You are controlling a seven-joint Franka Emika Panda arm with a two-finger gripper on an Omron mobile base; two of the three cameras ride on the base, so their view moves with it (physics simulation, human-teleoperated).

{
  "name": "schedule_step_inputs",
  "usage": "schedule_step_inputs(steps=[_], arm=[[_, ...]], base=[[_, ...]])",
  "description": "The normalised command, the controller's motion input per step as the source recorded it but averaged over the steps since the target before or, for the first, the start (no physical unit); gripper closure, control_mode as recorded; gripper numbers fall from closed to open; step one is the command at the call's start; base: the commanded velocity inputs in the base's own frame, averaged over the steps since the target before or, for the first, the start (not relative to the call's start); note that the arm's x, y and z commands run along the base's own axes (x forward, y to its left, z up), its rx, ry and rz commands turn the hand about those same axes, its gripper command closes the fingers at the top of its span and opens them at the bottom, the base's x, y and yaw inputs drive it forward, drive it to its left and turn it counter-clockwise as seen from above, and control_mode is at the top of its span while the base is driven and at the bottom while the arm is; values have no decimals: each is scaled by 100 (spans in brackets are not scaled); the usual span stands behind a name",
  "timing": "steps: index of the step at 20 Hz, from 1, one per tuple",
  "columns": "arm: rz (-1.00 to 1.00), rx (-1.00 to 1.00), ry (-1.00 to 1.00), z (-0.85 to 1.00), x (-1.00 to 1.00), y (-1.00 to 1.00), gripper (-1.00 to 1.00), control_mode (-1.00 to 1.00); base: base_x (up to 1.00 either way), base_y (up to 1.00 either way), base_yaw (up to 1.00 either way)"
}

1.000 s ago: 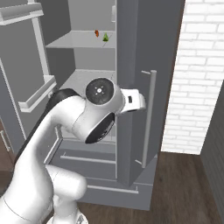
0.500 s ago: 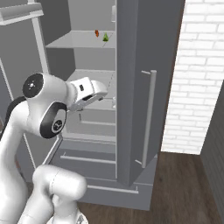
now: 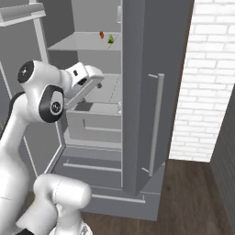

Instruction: Grab a lemon wedge from the fridge and one ice cube from the ice bowl, and put them in the glass of lemonade.

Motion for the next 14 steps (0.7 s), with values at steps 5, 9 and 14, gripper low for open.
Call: schedule_step_inputs(steps=[5, 9, 14], arm=[[0, -4, 11, 1, 79, 0, -100, -100], [0, -5, 4, 0, 80, 0, -100, -100], [-1, -8, 2, -8, 63, -14, -100, -100]], base=[[0, 0, 0], [0, 0, 0], [0, 0, 0]])
